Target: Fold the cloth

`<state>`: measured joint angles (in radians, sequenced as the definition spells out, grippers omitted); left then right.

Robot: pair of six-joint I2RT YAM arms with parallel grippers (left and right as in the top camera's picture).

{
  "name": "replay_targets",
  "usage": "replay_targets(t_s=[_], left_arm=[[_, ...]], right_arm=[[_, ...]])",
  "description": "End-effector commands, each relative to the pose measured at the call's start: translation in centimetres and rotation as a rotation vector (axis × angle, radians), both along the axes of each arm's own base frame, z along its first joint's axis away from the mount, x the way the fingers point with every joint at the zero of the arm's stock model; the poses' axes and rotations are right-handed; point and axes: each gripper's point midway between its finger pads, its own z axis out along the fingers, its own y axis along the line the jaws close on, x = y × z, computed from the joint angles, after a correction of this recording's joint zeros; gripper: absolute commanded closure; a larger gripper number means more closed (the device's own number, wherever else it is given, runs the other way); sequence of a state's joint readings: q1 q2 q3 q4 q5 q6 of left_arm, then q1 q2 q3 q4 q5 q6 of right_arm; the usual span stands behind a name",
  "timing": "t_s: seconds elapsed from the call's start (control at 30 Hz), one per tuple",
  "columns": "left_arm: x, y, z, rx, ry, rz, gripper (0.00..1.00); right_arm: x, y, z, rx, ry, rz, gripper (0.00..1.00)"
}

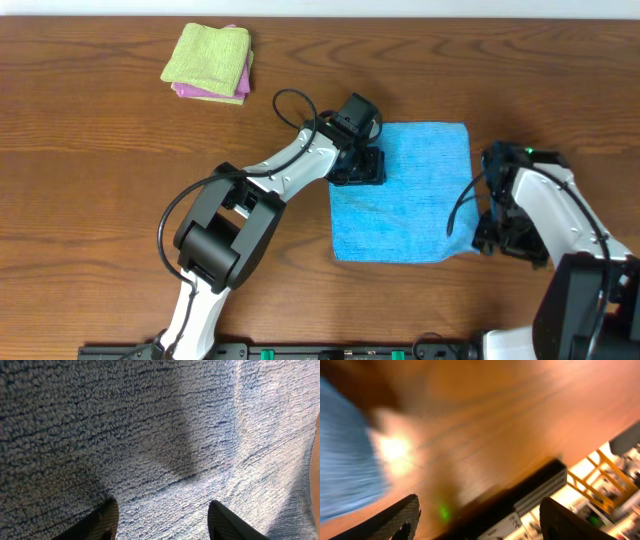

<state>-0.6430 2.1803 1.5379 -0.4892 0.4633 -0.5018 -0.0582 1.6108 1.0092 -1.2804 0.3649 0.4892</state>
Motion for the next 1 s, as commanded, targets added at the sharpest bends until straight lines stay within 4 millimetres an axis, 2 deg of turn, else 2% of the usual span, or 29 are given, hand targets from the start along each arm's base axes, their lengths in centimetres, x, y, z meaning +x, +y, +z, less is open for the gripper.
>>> replay_targets(t_s=[0.0,0.07,0.13,0.2,0.27,0.3,0.33,0.37,0.43,0.47,0.57,0.6,0.87,0.97], left_arm=[[0.5,0.4,-0.5,0.029,-0.007,0.022,0.41],[0.4,0.4,-0.5,0.029,-0.007,0.022,0.41],[0.5,0.4,-0.5,0.031,-0.009,0.019,0.38],[0.8,1.0,-0.8,0.058,-0.018,0.033,0.37],[1.2,2.1,-1.1,0.098,-0.026,0.057,0.37],[1.4,2.4,-1.1,0.102,-0.025,0.064,0.37],[1.7,2.8,-1.2,0.104,-0.021,0.074,0.38],[1.8,2.9,-1.2,0.104,-0.02,0.077,0.38],[2.0,3.3,-1.2,0.106,-0.022,0.086,0.38],[2.2,3.3,-1.2,0.106,-0.023,0.089,0.4],[2.3,3.7,-1.3,0.116,-0.026,0.097,0.46],[2.4,3.8,-1.3,0.119,-0.028,0.099,0.46],[3.1,4.1,-1.3,0.135,-0.059,0.113,0.36],[3.5,4.0,-1.2,0.127,-0.074,0.117,0.36]], right_arm=[[3.2,1.1,1.5,0.101,-0.144,0.076,0.23],[5.8,4.1,1.6,0.293,-0.269,0.197,0.22],[9.0,8.3,2.5,0.53,-0.442,0.403,0.22],[11.0,9.7,2.7,0.602,-0.545,0.476,0.21],[12.6,10.0,1.9,0.604,-0.607,0.502,0.26],[13.1,10.2,1.5,0.615,-0.627,0.529,0.36],[13.7,10.4,0.8,0.619,-0.64,0.553,0.56],[13.9,10.2,0.2,0.613,-0.634,0.552,0.6],[14.1,10.1,-1.3,0.615,-0.607,0.565,0.62],[14.3,10.1,-2.0,0.617,-0.596,0.58,0.68],[15.1,10.1,-3.9,0.624,-0.583,0.579,0.73],[15.3,10.4,-4.4,0.642,-0.585,0.578,0.79],[16.8,11.6,-6.5,0.694,-0.614,0.599,0.81],[17.6,11.9,-7.0,0.69,-0.632,0.608,0.81]])
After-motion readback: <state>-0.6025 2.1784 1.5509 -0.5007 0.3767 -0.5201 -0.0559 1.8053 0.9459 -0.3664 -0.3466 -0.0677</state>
